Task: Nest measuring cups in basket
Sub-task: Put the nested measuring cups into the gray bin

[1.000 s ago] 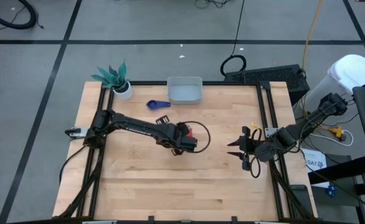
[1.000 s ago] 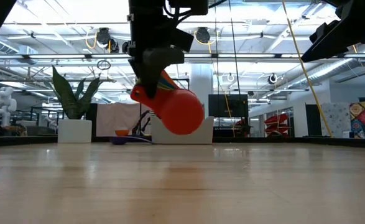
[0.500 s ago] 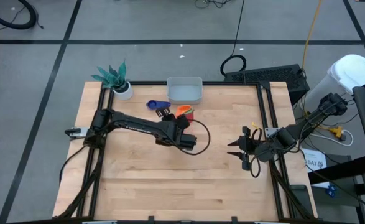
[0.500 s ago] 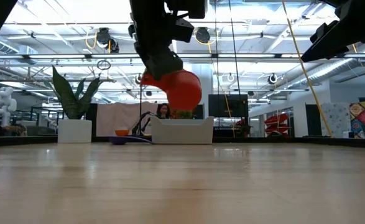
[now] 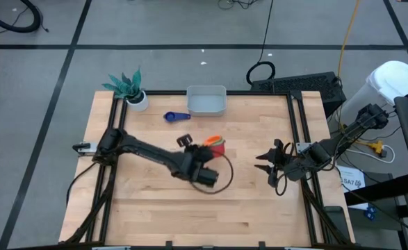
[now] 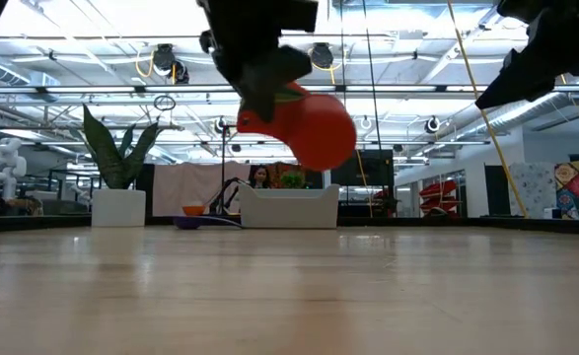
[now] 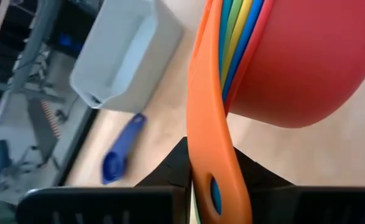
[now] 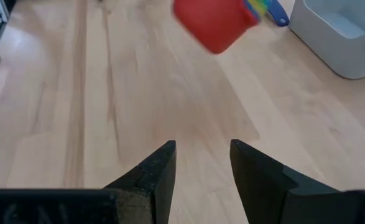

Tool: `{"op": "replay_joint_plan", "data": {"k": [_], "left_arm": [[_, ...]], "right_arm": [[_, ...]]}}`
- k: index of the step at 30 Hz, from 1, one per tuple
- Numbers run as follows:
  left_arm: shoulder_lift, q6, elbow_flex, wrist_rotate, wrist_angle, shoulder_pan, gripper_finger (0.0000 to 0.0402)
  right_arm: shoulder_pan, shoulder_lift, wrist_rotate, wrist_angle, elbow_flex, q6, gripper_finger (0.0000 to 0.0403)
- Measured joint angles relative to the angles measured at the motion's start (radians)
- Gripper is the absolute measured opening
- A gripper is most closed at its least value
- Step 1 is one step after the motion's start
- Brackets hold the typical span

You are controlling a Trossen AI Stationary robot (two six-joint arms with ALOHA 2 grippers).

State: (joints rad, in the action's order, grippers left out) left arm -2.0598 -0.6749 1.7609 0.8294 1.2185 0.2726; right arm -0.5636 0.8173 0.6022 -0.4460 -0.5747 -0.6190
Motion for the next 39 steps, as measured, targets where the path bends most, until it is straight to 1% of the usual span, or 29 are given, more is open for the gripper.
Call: {"op": "replay_joint_plan", "data": {"k": [5, 8, 11, 14, 16, 19, 23, 25, 28, 33, 39], "left_arm": [[0.000, -0.090, -0.077, -0.048, -0.010, 0.068, 0.0043], [0.000, -0.118, -0.147, -0.043, -0.010, 0.109, 0.0043], [-0.001, -0.120, -0.201, -0.004, -0.011, 0.145, 0.0043], [-0.001, -0.060, -0.235, 0.051, -0.028, 0.177, 0.0043], [-0.001, -0.026, -0.256, 0.070, -0.065, 0.190, 0.0043], [-0.001, 0.003, -0.281, 0.084, -0.120, 0.199, 0.0043], [-0.010, 0.011, -0.311, 0.126, -0.134, 0.200, 0.0043], [-0.018, 0.027, -0.327, 0.119, -0.154, 0.192, 0.0043], [-0.029, 0.095, -0.355, 0.118, -0.258, 0.181, 0.0043], [-0.042, 0.110, -0.365, 0.123, -0.292, 0.179, 0.0043], [-0.041, 0.158, -0.363, 0.035, -0.330, 0.172, 0.0043]], "right_arm": [[0.000, 0.000, 0.000, 0.026, 0.000, 0.000, 0.0146], [0.000, 0.000, 0.000, 0.037, 0.000, 0.001, 0.0146], [0.000, 0.000, 0.000, 0.056, 0.000, 0.011, 0.0146], [0.000, 0.000, 0.000, 0.086, 0.000, 0.031, 0.0146], [0.000, 0.000, 0.000, 0.102, 0.000, 0.038, 0.0146], [0.000, 0.000, 0.001, 0.105, 0.000, 0.038, 0.0146], [0.000, 0.000, 0.000, 0.106, 0.000, 0.031, 0.0146], [0.001, 0.000, 0.000, 0.107, 0.000, 0.029, 0.0146], [0.001, 0.000, 0.000, 0.121, 0.000, 0.029, 0.0146], [0.001, 0.000, 0.000, 0.128, 0.000, 0.021, 0.0146], [0.001, 0.000, 0.000, 0.133, 0.000, 0.017, 0.0146]]}}
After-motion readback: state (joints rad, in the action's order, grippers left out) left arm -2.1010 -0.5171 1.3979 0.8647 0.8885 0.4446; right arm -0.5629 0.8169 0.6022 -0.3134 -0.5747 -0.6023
